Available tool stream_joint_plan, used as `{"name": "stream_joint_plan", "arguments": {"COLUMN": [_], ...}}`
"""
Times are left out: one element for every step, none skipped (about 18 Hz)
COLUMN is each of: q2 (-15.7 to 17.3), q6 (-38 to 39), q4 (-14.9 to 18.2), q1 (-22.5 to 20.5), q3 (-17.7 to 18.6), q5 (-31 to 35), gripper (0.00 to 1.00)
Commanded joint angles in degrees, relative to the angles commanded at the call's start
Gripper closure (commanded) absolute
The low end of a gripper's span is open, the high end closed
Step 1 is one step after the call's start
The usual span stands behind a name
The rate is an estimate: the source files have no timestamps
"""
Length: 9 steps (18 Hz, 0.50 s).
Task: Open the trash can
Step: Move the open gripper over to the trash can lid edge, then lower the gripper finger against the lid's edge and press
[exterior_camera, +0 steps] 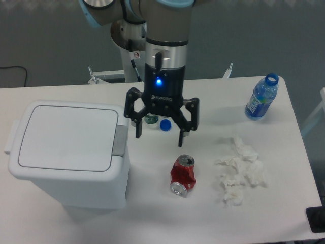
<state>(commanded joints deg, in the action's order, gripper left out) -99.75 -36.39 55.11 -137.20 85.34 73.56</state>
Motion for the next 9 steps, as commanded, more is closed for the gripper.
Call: {"name": "stream_joint_plan", "arguments": {"q2": [-0.17,-0.26,-0.35,-0.35,-0.35,-0.44,-0.70,-0.70,-0.70], "q6": [-0.09,-0.09,-0.09,-0.09,-0.09,-0.18,-0.26,-0.35,-0.44], "q4": [0.00,-0.09,-0.09,-0.09,-0.09,-0.09,-0.09,-0.09,-0.17], "q1": [0.26,0.44,0.70,0.79,0.97,1.32,1.50,1.50,1.50], "q3": [0.00,0.00,0.00,0.00,0.00,0.09,0.17,0.35,0.44], "q5": [0.00,0.09,0.00,0.00,0.00,0.09,0.09,0.09,0.17], "gripper": [0.00,0.00,0.00,0.00,0.00,0.00,0.00,0.00,0.00]}}
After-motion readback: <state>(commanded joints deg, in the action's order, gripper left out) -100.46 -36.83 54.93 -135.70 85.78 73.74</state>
